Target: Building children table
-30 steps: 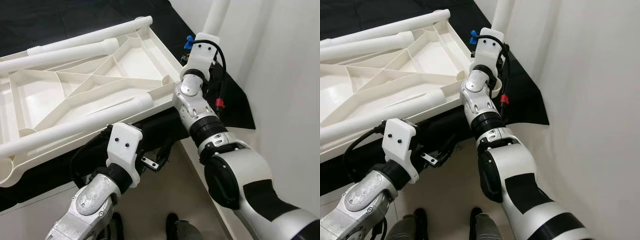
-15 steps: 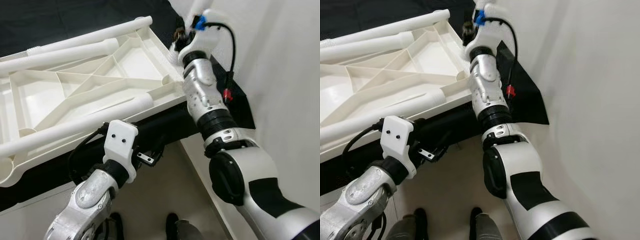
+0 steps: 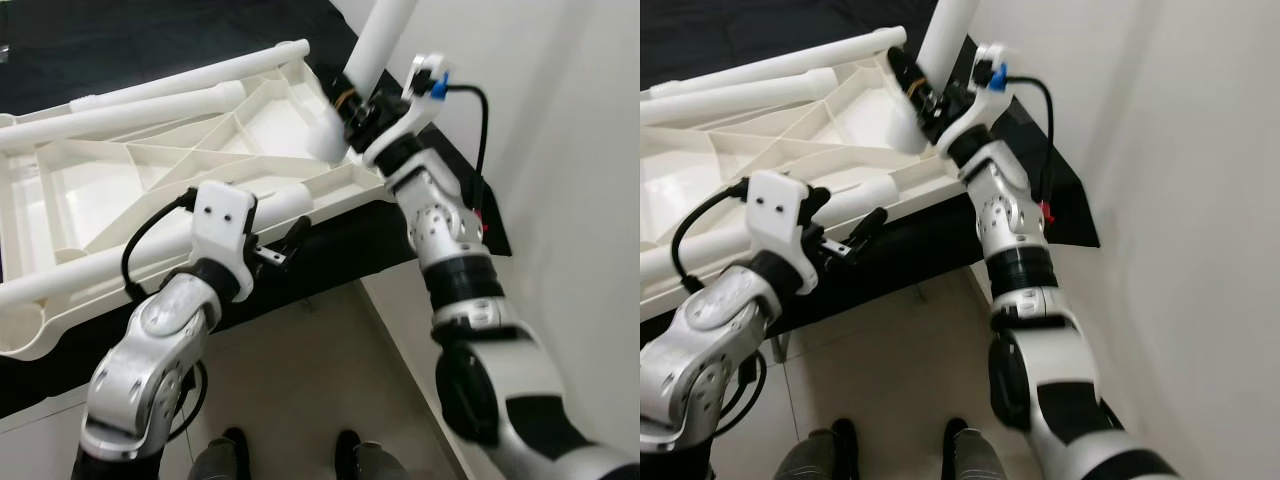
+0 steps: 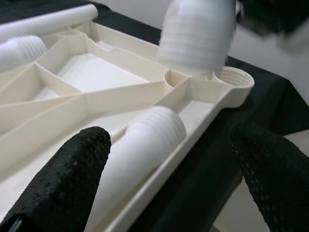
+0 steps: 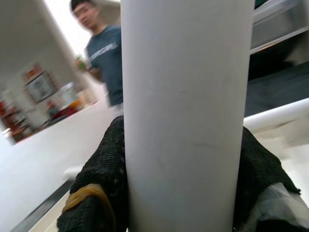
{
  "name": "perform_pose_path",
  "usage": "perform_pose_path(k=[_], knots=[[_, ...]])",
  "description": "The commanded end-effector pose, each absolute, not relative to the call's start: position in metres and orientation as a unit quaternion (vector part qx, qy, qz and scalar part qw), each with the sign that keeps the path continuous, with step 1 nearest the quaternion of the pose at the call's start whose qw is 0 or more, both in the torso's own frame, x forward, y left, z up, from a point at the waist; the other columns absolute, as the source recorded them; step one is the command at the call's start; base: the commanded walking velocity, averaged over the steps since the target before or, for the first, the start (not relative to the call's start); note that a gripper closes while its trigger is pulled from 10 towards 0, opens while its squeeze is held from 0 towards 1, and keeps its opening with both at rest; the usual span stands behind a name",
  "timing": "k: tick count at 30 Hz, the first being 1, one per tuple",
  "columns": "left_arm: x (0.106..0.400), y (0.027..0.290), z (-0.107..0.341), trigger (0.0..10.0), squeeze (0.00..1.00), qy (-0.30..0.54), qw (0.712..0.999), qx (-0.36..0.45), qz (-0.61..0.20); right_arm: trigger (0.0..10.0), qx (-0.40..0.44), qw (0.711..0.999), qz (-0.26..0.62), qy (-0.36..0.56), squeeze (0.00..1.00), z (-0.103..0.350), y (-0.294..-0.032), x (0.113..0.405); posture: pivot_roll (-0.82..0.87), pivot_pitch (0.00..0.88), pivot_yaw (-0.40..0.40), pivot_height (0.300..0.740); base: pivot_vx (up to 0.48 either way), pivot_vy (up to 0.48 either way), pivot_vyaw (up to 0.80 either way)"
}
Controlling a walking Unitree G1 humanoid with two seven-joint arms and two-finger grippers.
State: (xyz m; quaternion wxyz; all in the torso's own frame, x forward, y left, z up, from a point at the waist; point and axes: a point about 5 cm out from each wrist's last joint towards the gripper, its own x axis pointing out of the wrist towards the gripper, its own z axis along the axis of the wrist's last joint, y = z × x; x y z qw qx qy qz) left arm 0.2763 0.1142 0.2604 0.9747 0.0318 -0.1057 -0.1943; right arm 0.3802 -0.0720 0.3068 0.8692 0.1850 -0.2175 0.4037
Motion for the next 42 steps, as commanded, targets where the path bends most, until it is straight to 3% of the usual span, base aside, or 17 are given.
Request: perform_pose_path(k=[1,5,6,9,18,28,31,36,42], knots=[[0.278,0.114,0.258,10.0,1.0,-0.099,0.973,0.032,-0.204,10.0,0.174,0.853,0.438,-0.224,0.0,0.308,-0.065,0.372,0.09,0.228,-0.039,0.74,0.0,0.0,0.0],[0.282,0.113,0.259,10.0,1.0,-0.097,0.972,0.034,-0.21,10.0,0.177,0.836,0.472,-0.215,0.0,0.304,-0.059,0.363,0.09,0.229,-0.034,0.74,0.0,0.0,0.0],[0.285,0.113,0.26,10.0,0.0,-0.092,0.972,0.039,-0.215,10.0,0.18,0.825,0.493,-0.212,0.0,0.303,-0.056,0.356,0.09,0.226,-0.035,0.74,0.0,0.0,0.0],[0.293,0.112,0.264,10.0,0.0,-0.089,0.968,0.05,-0.231,10.0,0.188,0.801,0.53,-0.204,0.0,0.303,-0.053,0.344,0.09,0.223,-0.03,0.74,0.0,0.0,0.0],[0.298,0.108,0.265,10.0,0.0,-0.089,0.96,0.065,-0.258,10.0,0.183,0.776,0.57,-0.199,0.0,0.3,-0.048,0.325,0.08,0.224,-0.023,0.74,0.0,0.0,0.0],[0.298,0.107,0.266,10.0,0.0,-0.088,0.958,0.067,-0.264,10.0,0.182,0.774,0.574,-0.197,0.0,0.299,-0.047,0.324,0.08,0.224,-0.023,0.74,0.0,0.0,0.0],[0.294,0.097,0.268,10.0,0.0,-0.094,0.943,0.083,-0.307,10.0,0.148,0.768,0.599,-0.174,0.0,0.281,-0.038,0.315,0.08,0.229,-0.02,0.74,0.0,0.0,0.0],[0.276,0.088,0.263,10.0,0.0,-0.083,0.91,0.117,-0.39,10.0,0.109,0.785,0.59,-0.153,0.0,0.266,-0.038,0.317,0.08,0.229,-0.019,0.74,0.0,0.0,0.0],[0.276,0.092,0.26,10.0,0.0,-0.081,0.917,0.124,-0.371,10.0,0.106,0.796,0.576,-0.151,0.0,0.268,-0.043,0.322,0.08,0.229,-0.02,0.74,0.0,0.0,0.0]])
